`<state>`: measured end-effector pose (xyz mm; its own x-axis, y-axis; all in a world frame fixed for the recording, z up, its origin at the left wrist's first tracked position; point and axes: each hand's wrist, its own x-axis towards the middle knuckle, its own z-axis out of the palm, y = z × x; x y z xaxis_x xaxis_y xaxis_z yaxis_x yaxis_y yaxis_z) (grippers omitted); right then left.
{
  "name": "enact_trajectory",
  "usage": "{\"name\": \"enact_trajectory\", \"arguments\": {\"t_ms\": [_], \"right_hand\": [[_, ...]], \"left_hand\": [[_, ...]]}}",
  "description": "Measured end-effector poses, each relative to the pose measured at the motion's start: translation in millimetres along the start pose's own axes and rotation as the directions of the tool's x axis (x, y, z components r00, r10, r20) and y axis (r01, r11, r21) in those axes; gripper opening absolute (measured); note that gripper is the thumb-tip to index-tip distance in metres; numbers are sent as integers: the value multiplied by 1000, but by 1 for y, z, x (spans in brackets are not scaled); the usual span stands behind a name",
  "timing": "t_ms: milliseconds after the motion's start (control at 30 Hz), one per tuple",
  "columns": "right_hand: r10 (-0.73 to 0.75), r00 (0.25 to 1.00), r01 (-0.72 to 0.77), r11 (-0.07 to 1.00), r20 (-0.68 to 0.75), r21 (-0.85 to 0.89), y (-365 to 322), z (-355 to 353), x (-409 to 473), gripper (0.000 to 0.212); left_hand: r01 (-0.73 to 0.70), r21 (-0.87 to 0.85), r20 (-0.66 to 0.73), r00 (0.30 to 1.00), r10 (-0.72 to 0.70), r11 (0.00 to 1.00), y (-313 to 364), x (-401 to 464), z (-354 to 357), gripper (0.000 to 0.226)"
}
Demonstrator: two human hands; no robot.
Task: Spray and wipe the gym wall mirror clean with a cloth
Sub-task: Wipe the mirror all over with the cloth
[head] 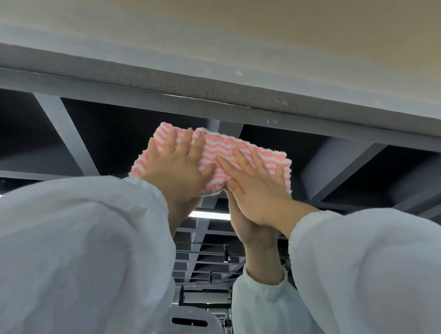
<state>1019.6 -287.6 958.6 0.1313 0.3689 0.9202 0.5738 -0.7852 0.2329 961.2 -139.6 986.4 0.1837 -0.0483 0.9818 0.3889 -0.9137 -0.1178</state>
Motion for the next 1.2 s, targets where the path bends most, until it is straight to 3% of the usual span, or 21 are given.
{"name": "enact_trajectory", "arguments": {"t_ms": [400, 667, 833, 1033, 1200], "right_hand": [[-128, 986, 128, 992, -102, -8, 36, -16, 58, 46], [-149, 976, 150, 989, -161, -1, 87, -41, 105, 54], [-108, 979, 106, 994, -173, -18, 153, -52, 101, 56], [-54, 990, 43, 995, -134, -89, 237, -64, 47, 61], [-34, 996, 24, 992, -77, -128, 303, -70, 9, 54]], "left_hand": [[164, -36, -101, 981, -166, 986, 19, 50, 0, 63], [442, -25, -70, 894, -442, 897, 87, 92, -21, 53], [389, -41, -47, 919, -391, 920, 133, 108, -17, 60], [238, -63, -40, 970, -241, 969, 218, 113, -10, 74], [112, -119, -21, 993, -116, 986, 287, 111, -4, 72]]}}
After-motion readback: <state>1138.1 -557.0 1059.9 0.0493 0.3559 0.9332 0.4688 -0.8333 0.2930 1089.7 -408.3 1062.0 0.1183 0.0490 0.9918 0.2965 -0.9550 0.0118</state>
